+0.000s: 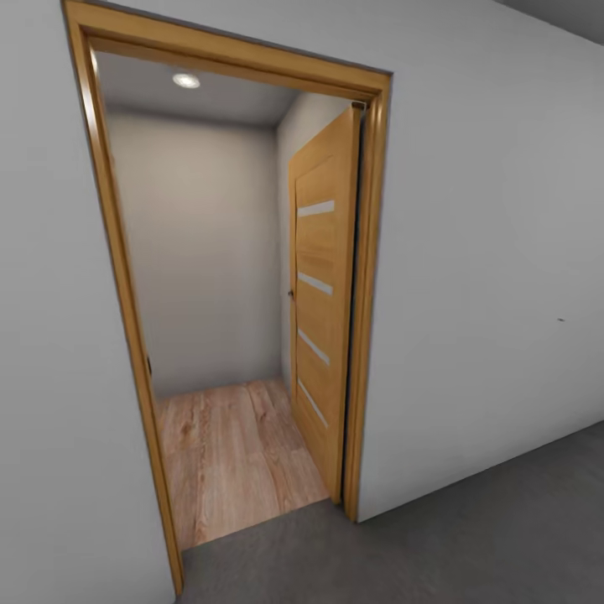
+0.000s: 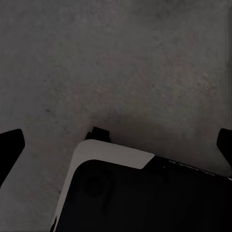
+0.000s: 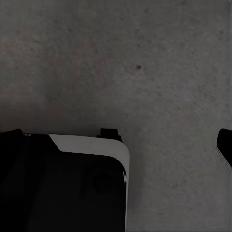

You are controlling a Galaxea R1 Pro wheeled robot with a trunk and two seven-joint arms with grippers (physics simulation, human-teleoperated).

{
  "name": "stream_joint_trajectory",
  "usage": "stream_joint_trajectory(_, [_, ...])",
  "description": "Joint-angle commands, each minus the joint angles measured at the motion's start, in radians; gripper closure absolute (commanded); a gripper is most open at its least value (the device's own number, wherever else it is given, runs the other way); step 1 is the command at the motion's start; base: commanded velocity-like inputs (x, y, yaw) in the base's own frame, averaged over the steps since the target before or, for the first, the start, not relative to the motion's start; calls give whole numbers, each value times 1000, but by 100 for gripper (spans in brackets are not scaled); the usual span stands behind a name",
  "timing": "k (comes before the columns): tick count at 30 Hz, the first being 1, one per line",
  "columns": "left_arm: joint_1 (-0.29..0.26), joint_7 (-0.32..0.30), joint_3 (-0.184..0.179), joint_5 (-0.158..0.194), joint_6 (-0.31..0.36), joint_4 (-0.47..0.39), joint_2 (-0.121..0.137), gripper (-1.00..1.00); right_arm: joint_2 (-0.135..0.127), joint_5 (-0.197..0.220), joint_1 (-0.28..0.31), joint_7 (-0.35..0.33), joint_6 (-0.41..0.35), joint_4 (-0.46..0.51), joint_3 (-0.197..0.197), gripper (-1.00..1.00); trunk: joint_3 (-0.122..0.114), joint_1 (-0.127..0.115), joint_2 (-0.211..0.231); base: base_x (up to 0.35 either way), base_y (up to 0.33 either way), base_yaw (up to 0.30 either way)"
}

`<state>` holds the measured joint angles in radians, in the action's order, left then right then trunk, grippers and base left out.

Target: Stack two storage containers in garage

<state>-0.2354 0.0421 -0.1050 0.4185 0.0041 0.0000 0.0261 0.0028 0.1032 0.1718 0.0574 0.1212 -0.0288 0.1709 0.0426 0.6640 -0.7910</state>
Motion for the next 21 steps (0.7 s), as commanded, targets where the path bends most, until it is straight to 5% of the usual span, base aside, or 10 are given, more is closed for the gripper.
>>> stream_joint_trajectory(1, [-1,2,-8,8,0,0,0,-100,0,10,2,1,6,-3,9,-100,2,1,-1,324,0,0])
stream_joint_trajectory(21, [-1,2,-8,8,0,0,0,-100,3,12,2,1,5,-3,7,-100,2,1,-1,324,0,2])
